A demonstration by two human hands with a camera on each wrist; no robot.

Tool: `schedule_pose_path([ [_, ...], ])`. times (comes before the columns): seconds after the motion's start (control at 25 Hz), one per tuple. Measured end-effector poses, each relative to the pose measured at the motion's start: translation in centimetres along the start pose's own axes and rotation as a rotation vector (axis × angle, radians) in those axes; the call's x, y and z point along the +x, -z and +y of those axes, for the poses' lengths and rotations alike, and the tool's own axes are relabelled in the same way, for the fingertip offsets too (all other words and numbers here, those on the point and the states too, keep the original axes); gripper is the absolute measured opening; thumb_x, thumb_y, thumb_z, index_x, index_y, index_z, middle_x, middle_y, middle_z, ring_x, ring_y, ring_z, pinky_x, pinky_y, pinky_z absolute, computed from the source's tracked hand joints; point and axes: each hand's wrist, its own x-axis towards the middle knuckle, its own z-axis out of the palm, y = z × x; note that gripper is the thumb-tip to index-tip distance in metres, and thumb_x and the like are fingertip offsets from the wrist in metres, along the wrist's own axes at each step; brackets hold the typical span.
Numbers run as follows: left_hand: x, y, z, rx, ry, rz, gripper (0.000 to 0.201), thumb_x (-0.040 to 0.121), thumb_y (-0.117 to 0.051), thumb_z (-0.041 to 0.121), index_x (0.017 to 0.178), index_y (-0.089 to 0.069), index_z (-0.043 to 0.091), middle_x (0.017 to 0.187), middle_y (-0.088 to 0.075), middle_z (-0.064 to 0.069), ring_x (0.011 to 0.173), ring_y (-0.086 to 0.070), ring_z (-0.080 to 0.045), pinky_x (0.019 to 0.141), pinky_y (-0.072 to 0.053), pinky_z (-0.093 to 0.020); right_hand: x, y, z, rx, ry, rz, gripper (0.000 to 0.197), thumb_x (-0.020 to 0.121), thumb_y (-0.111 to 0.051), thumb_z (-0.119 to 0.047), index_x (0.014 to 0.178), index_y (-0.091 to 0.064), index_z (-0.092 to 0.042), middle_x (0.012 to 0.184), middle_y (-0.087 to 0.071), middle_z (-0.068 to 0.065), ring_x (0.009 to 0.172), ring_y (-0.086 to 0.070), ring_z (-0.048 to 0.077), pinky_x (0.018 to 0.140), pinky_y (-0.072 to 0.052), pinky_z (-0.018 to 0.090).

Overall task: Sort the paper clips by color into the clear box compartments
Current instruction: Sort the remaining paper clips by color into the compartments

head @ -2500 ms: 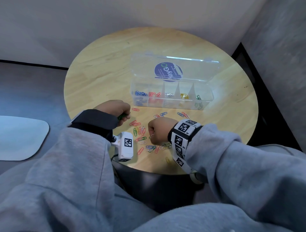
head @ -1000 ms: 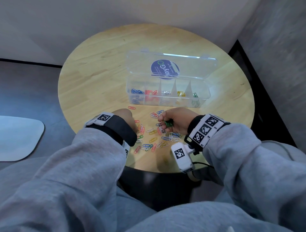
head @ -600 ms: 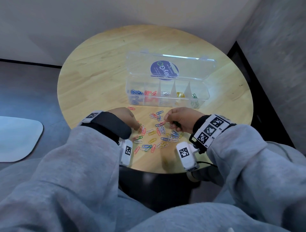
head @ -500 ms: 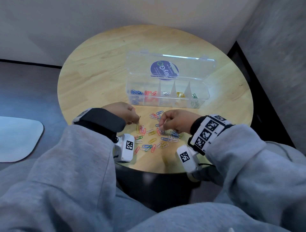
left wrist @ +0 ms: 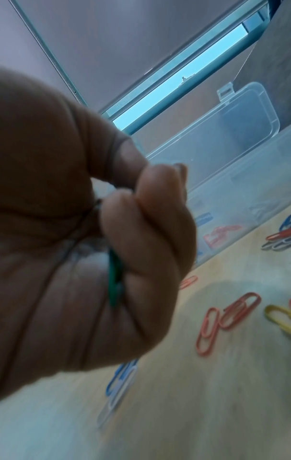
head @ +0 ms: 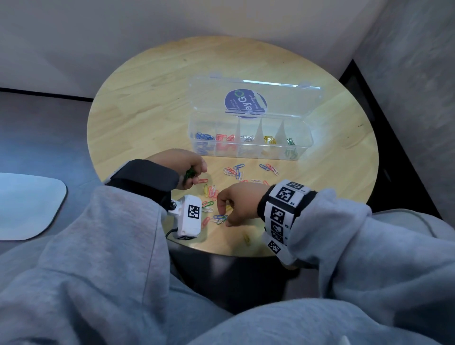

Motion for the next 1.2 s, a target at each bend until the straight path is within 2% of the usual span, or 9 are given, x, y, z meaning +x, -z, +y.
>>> schedule_pose_path([
  [0.16,-0.3,-0.1,0.1,-0.074,0.045,-0.039,0.023,0.090,-0.038,0.008,0.070,-0.048,0.011,0.063,-0.040,0.000,0.032,-0.040,-0.005,0.032,-0.028,-0.011,0.1,-0.2,-0.3,-0.065,-0.001,0.010,0.009,0.080,-0.063,-0.018,0.089,-0.061,-0.020,0.075,-0.052,-0.007,0.075,-0.052,0.018,0.049,-0.032,0.021],
  [0.24,-0.3,-0.3,0.3,-0.136,0.042,-0.020,0.022,0.091,-0.040,0.011,0.073,-0.052,0.011,0.064,-0.042,0.000,0.033,-0.041,-0.005,0.033,-0.031,-0.011,0.1,0.1,-0.3,-0.081,-0.029,0.024,0.017,0.080,-0.058,-0.014,0.095,-0.066,-0.016,0.082,-0.057,-0.003,0.075,-0.053,0.019,0.049,-0.033,0.019],
  [0.36,-0.3,-0.8,0.5,-0.241,0.034,-0.030,0.018,0.092,-0.042,0.012,0.079,-0.054,0.011,0.065,-0.043,0.000,0.037,-0.044,-0.006,0.035,-0.038,-0.011,0.3,0.4,0.2,-0.075,-0.055,0.014,0.016,0.077,-0.056,-0.011,0.088,-0.067,-0.016,0.076,-0.060,-0.003,0.072,-0.055,0.019,0.050,-0.037,0.019],
  [0.52,-0.1,-0.9,0.5,-0.424,-0.043,-0.044,0.023,0.093,-0.036,0.011,0.083,-0.057,0.008,0.070,-0.046,-0.003,0.057,-0.048,-0.010,0.044,-0.047,-0.014,0.1,0.8,1.7,0.112,-0.088,0.016,0.010,0.074,-0.058,-0.006,0.074,-0.062,-0.015,0.066,-0.058,0.001,0.064,-0.053,0.018,0.058,-0.045,0.024],
  [0.72,-0.2,-0.5,0.6,-0.560,-0.078,-0.035,0.025,0.092,-0.034,0.011,0.083,-0.057,0.009,0.070,-0.048,-0.002,0.055,-0.051,-0.010,0.046,-0.048,-0.014,-0.1,1.8,3.7,0.428,-0.134,0.089,0.018,0.074,-0.061,-0.008,0.061,-0.053,-0.019,0.074,-0.068,0.003,0.072,-0.060,0.022,0.062,-0.050,0.029],
  [0.84,-0.2,-0.4,0.9,-0.385,-0.058,0.053,0.025,0.092,-0.039,0.012,0.072,-0.055,0.009,0.064,-0.043,0.000,0.046,-0.043,-0.006,0.041,-0.036,-0.013,-0.1,2.0,4.0,0.761,-0.117,0.121,0.025,0.082,-0.055,0.003,0.067,-0.051,-0.017,0.052,-0.061,-0.005,0.052,-0.052,0.014,0.041,-0.038,0.018],
  [1.0,0.5,-0.2,0.5,0.194,-0.027,0.102,0.026,0.084,-0.060,0.015,0.060,-0.050,0.012,0.059,-0.035,-0.002,0.048,-0.030,-0.016,0.047,-0.022,-0.023,0.3,1.7,3.9,1.090,-0.140,0.108,0.031,0.085,-0.036,0.010,0.074,-0.056,-0.012,0.064,-0.046,0.007,0.039,-0.040,0.009,0.036,-0.029,0.017],
  [1.12,0.4,0.2,0.4,0.455,-0.024,0.110,0.032,0.075,-0.070,0.024,0.054,-0.048,0.015,0.056,-0.039,-0.006,0.052,-0.033,-0.023,0.054,-0.025,-0.026,0.3,1.7,3.7,1.174,-0.176,0.060,0.031,0.083,-0.026,0.006,0.065,-0.045,-0.009,0.064,-0.039,0.008,0.049,-0.036,0.016,0.040,-0.027,0.019],
  [1.2,0.1,0.6,0.0,0.687,-0.013,0.156,0.026,0.073,-0.072,0.030,0.057,-0.056,0.016,0.057,-0.049,-0.002,0.059,-0.046,-0.022,0.061,-0.036,-0.026,0.3,1.7,3.3,1.215,-0.164,0.007,0.029,0.084,-0.023,0.004,0.064,-0.041,-0.007,0.063,-0.039,0.009,0.052,-0.037,0.019,0.038,-0.030,0.019],
])
